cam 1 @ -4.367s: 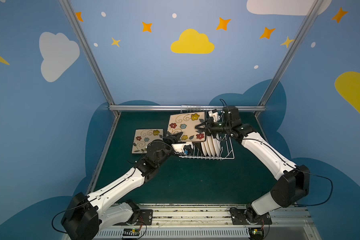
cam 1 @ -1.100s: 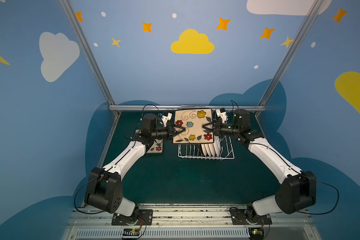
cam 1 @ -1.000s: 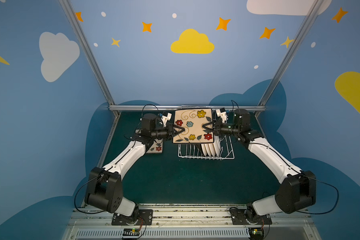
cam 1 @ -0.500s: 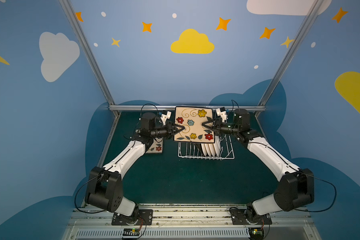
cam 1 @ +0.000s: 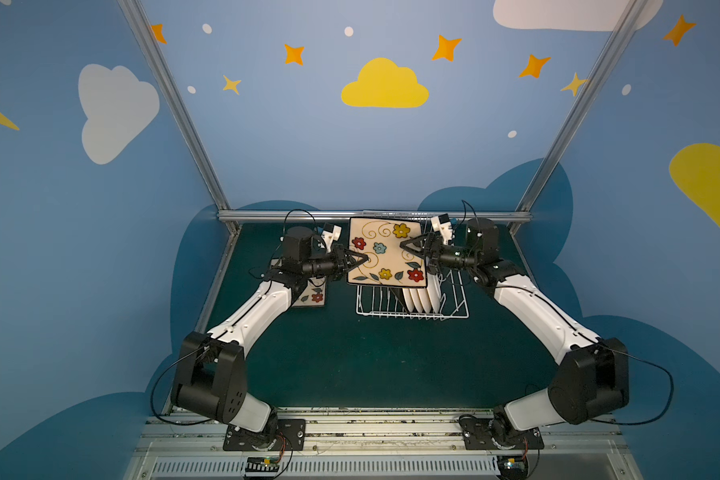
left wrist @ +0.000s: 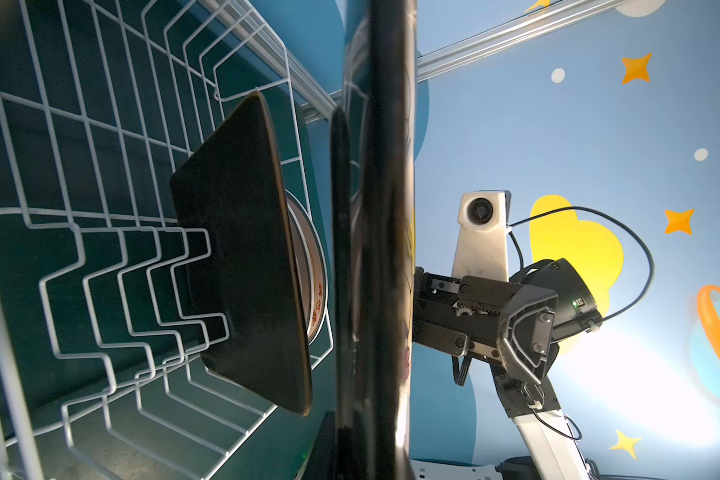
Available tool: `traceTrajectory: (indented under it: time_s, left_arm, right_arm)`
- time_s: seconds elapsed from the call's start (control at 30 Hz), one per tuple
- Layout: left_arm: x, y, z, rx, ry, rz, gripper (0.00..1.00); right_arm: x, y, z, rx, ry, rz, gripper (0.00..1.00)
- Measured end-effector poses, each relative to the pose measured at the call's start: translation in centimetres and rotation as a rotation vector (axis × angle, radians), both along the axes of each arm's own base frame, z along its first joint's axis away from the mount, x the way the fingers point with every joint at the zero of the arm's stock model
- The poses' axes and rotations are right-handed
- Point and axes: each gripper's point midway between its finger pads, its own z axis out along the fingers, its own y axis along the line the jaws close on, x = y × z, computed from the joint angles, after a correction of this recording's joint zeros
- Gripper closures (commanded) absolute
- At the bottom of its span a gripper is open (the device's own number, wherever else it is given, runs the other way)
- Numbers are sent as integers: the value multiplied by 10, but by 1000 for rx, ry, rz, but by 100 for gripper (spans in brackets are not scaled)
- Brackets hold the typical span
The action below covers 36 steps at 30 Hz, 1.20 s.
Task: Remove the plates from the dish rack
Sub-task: 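Open the right gripper while left gripper carries the plate toward the table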
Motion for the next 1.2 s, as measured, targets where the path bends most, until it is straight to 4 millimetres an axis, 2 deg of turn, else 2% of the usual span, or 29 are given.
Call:
traceTrajectory:
  time_s: [0.2, 0.33, 0.5, 0.6, 0.73, 0.83, 1.0, 1.2]
  left_arm:
    - [0, 17, 3, 17, 4, 30, 97]
    - [5, 34, 9, 53, 1, 60, 97]
    - [12, 64, 26, 117, -37, 109, 97]
    - [14, 87, 40, 152, -77, 142, 97]
    - [14, 116, 57, 203, -132, 175, 97]
    - [13, 134, 62, 235, -163, 189, 97]
    - [9, 158, 57, 318, -172, 199, 97]
    - [8, 188, 34, 499, -149, 210, 97]
  right_arm:
    - [-6, -7, 6, -44, -59, -17, 10]
    - [-12, -14, 17, -96, -149, -32, 10]
    - [-28, -20, 42, -181, -327, -50, 10]
    - [-39, -21, 49, -236, -417, -48, 10]
    - [-49, -19, 47, -314, -502, -33, 10]
    - [-53, -14, 42, -362, -545, -15, 10]
    - [-57, -6, 36, -429, -610, 6, 10]
    - [-66, 7, 30, -494, -688, 38, 10]
